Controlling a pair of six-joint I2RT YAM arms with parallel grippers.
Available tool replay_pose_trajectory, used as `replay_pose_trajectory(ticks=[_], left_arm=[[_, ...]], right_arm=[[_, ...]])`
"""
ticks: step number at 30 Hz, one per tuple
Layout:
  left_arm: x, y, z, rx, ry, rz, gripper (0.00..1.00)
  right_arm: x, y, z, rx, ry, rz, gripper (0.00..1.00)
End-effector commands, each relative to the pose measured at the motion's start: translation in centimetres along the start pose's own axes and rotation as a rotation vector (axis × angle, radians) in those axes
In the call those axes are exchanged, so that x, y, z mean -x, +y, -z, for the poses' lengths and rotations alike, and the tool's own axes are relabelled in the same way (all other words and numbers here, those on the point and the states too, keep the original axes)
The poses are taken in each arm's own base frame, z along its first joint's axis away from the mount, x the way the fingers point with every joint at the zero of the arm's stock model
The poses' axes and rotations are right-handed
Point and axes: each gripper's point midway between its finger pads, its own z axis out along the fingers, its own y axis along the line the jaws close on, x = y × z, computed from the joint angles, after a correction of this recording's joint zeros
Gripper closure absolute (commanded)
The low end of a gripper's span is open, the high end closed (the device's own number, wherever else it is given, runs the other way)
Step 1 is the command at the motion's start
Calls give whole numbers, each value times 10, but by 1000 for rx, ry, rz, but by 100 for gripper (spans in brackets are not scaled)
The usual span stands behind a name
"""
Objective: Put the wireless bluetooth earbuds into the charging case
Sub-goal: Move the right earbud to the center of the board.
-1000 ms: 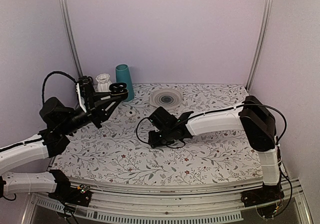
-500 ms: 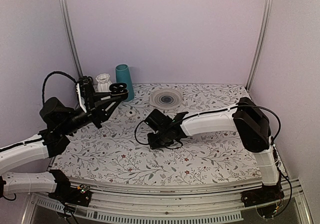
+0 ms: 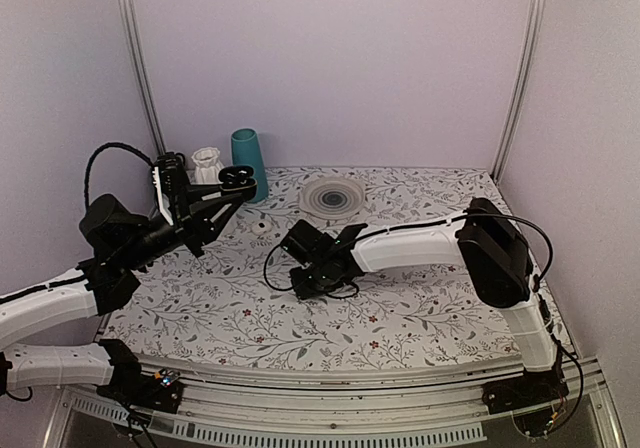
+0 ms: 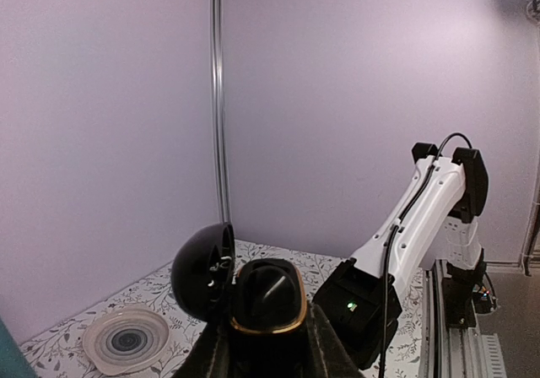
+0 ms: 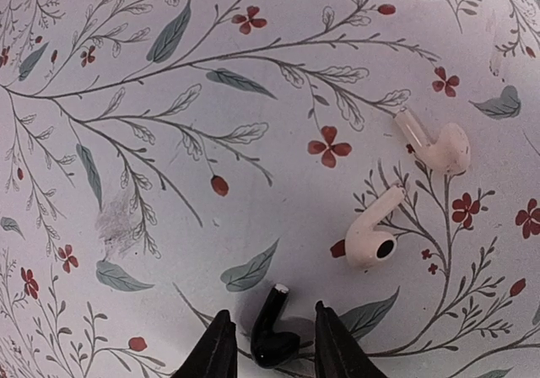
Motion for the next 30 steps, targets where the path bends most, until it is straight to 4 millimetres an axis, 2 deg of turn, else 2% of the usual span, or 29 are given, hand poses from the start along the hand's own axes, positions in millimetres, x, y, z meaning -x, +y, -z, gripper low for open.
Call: replay_pose_trajectory(ticks=[1,7,12,16,20,22,27,30], left_arm=[[2,4,0,12,-7,-6,100],[3,4,-3,5,-7,1,100],[3,5,-3,8,-6,2,100],[3,5,-4,4,-4,7,100],[1,5,-4,5,0,9,100],[0,5,-4,5,3,11,100],[-3,6,-6,5,8,17,100],[-5,6,-6,3,9,21,100]], right_arm=[[-12,-4,-1,-113,7,94,68],[-20,-10,-6,-167,21,142,73],[-22,-12,-3,-173,7,152,79],[-27,-16,1,-159,-1,162,80],[-36,-23,12,-132,-13,175,80],[-37,-26,26,-112,-33,178,80],[-55,-46,51,-99,-40,189,80],[-74,-63,60,-107,-20,209,73]])
